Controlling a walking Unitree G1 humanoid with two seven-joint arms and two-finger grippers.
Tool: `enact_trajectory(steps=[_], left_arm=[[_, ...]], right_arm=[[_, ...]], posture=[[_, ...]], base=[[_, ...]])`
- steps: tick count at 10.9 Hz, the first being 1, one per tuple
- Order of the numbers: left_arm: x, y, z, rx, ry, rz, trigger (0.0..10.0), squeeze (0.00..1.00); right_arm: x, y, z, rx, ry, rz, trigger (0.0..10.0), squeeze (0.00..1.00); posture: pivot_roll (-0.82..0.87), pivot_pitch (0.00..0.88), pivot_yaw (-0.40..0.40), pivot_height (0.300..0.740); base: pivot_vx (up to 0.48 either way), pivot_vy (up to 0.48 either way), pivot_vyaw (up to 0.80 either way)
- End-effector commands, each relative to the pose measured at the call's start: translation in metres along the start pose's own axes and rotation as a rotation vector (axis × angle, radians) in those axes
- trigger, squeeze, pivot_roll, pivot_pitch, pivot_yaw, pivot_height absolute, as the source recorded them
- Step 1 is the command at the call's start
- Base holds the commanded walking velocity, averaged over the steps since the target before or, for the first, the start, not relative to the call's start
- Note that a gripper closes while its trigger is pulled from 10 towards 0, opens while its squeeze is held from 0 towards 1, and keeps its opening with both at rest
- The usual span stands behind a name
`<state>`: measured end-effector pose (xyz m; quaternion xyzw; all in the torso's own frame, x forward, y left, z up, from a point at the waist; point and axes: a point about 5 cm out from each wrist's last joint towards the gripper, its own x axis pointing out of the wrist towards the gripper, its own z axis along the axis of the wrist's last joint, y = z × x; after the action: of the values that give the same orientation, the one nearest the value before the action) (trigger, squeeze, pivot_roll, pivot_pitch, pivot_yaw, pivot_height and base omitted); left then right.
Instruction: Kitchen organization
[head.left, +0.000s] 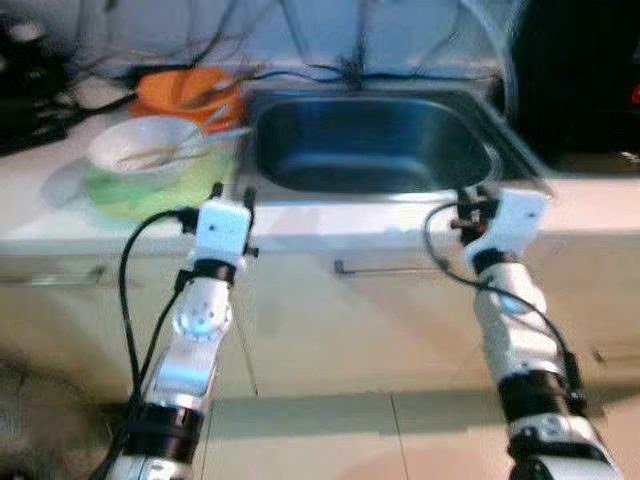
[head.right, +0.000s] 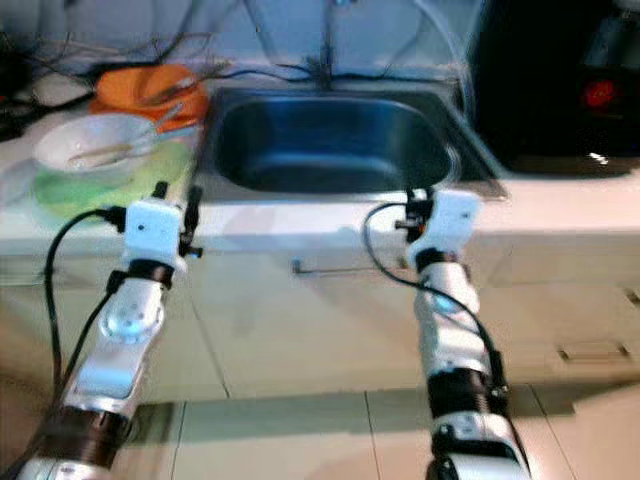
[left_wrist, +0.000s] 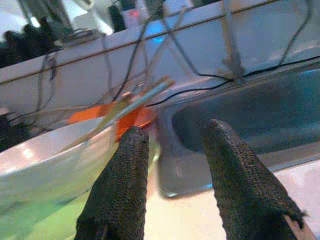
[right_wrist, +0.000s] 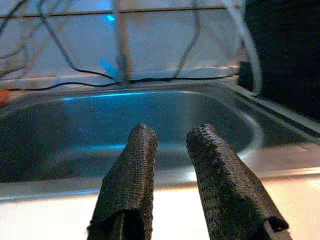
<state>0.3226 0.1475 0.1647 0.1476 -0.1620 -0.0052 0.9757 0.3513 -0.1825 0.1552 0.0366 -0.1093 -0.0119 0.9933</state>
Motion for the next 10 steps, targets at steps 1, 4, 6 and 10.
enact_trajectory(steps=[1,4,6,10], left_arm=[[0.0005,0.0018,0.0017,0.006,-0.001,0.003,10.0,0.0],[0.0005,0.0004,0.0021,0.003,-0.002,-0.005,10.0,0.0],[0.0005,-0.0003,0.0025,0.002,-0.002,-0.01,10.0,0.0],[0.0003,-0.0017,0.0028,0.001,-0.002,-0.018,10.0,0.0]], right_arm=[[-0.0004,0.0019,-0.0013,0.007,0.004,0.002,10.0,0.0],[-0.0008,-0.0003,-0.0018,0.018,0.003,-0.008,10.0,0.0],[-0.0007,-0.0013,-0.0025,0.019,0.009,-0.015,10.0,0.0],[-0.0007,-0.0008,-0.0032,0.022,0.012,-0.016,10.0,0.0]], posture=[[0.14,0.045,-0.01,0.74],[0.13,0.045,-0.007,0.74],[0.13,0.046,-0.007,0.74],[0.14,0.046,-0.006,0.74]], base=[[0.311,0.0,0.55],[0.315,0.0,0.36],[0.317,0.0,0.0],[0.32,0.0,0.0]])
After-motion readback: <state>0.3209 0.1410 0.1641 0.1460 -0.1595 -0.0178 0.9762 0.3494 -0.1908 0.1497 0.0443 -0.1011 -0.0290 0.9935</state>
